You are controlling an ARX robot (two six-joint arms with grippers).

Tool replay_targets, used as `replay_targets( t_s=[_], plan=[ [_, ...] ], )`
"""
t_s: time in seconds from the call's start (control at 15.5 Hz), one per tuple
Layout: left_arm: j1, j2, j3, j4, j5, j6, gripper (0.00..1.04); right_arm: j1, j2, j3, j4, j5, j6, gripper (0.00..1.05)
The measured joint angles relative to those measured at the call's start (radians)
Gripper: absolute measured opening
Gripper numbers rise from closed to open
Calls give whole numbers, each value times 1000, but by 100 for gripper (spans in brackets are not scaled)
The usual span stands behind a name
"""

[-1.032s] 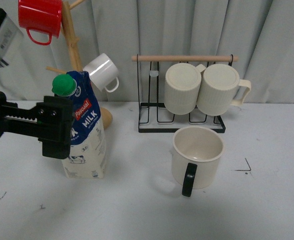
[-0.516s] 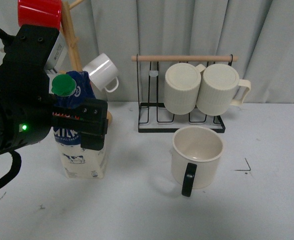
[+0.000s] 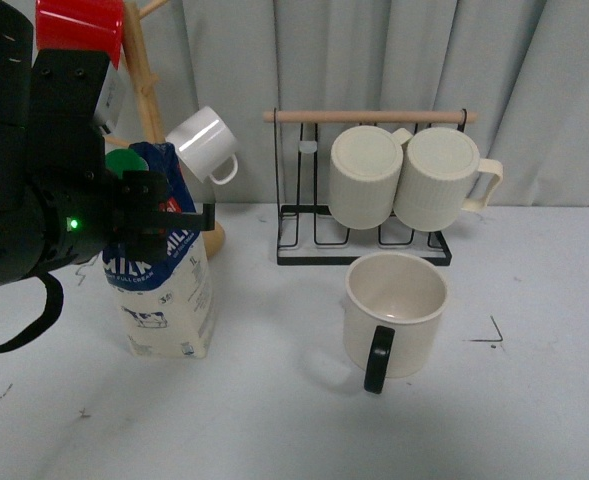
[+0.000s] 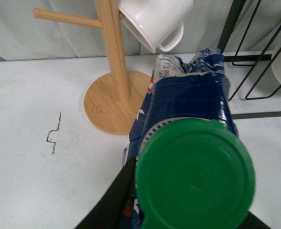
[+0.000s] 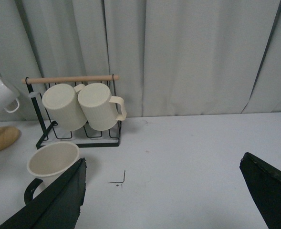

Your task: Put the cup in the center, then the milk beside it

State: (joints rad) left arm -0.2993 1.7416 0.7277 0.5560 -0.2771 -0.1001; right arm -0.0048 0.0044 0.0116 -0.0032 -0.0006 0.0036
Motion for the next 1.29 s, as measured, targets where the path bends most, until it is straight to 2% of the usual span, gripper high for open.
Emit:
replay_targets(
  t_s=[0.13,0.19,0.39,0.58,1.23,1.29],
  plan=[
    [-23,-20,-2,-31,-20,-27,11,0,0,0,0,0,0,98],
    [-37,-41,-8,-60,-37,-50,7,0,0,0,0,0,0,98],
    [-105,-90,-9,-122,-101,-124,5,0,0,0,0,0,0,98],
    [-191,-91,32,-137,-119,-174,5,0,0,0,0,0,0,98],
    [-297,62,139,-106,-158,-215,5,0,0,0,0,0,0,98],
    [-302,75,145,-104,-153,-213,13,0,0,0,0,0,0,98]
  ],
)
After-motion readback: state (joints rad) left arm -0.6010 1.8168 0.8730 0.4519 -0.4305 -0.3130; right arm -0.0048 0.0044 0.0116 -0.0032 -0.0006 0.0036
